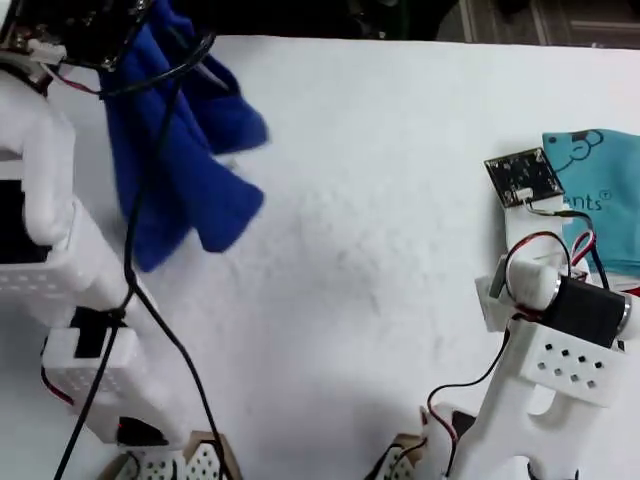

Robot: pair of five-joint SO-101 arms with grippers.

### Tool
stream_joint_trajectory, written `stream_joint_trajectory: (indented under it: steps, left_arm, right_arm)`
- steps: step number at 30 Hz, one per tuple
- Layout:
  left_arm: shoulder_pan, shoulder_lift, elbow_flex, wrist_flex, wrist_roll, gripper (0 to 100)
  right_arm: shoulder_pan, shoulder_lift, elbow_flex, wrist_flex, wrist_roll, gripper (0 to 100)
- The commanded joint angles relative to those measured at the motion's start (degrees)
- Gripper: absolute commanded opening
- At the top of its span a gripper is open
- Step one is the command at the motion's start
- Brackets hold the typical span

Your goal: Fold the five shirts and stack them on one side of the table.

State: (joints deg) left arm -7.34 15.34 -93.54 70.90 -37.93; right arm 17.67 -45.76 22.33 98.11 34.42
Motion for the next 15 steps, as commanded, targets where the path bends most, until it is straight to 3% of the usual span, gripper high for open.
stream_joint_trajectory:
  steps: [1, 7, 12, 15]
  left_arm:
    - [-0.9, -1.4, -1.2, 11.5, -3.3, 2]
    - [-6.8, 2.8, -1.3, 31.4, -4.6, 2]
    - [-17.5, 9.4, -1.2, 31.5, -1.1, 2]
    - [-24.7, 13.9, -1.2, 31.5, -0.9, 2]
  right_arm:
    - [-0.1, -0.9, -0.3, 0.3, -0.4, 1.8]
    - [-0.9, -0.4, -0.2, 0.3, -0.4, 1.9]
    - [-10.3, -0.4, 2.0, 0.4, -0.4, 1.9]
    - [-19.2, -0.2, 3.8, 0.4, -5.7, 1.9]
